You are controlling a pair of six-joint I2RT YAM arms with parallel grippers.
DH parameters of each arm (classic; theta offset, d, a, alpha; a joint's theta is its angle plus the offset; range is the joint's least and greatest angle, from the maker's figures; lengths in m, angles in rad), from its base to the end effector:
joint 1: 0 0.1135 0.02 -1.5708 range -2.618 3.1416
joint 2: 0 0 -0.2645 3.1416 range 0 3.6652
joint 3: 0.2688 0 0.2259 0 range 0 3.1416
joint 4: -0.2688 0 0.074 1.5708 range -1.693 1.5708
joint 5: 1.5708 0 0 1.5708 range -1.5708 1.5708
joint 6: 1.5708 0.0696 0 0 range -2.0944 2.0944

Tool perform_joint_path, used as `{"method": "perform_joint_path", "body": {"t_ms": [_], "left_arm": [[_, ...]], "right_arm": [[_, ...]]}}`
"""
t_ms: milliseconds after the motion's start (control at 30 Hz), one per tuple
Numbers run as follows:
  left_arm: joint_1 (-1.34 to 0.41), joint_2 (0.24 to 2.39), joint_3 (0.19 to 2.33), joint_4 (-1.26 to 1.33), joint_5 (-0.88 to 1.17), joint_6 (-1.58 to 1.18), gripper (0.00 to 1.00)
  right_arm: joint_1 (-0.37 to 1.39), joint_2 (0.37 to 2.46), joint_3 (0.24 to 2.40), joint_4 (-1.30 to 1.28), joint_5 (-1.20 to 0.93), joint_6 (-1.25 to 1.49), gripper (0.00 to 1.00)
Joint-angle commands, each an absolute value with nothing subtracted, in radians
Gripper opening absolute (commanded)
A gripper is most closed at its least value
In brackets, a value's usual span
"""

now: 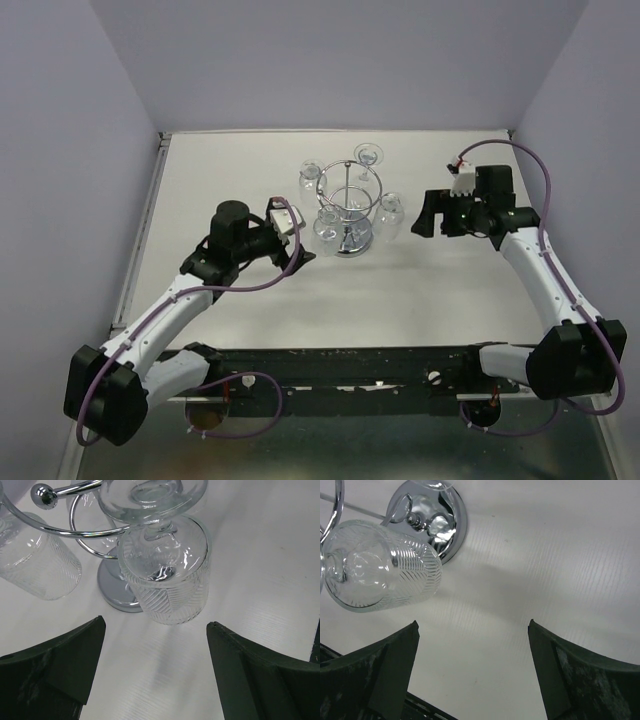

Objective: Take the wine glass off the wine glass rack

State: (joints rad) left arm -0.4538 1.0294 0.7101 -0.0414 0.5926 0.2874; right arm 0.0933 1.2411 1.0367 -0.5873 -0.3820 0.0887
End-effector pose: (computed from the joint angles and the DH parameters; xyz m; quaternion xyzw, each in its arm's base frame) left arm 0.1920 -0.1369 0.2823 0.4397 0.6731 -0.2845 0.5222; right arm 0.2536 0.0498 0.2797 -0.0742 0.9081 0.2088 0.3554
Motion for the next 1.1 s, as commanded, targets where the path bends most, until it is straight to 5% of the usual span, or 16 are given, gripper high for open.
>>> {"method": "perform_joint_path", "body": {"t_ms": [0,1067], "left_arm": [[-0.469,1.046,0.695,0.112,0.655,0.23,0.99],[-0.563,1.29,0.695,0.466,0.591,0.051,0.99]], "right_arm": [[0.08,1.256,1.101,-0.721,-0.38,-0.067,0.98],[0.055,1.275,1.207,-0.818,-0.41,-0.153,1.0]]}}
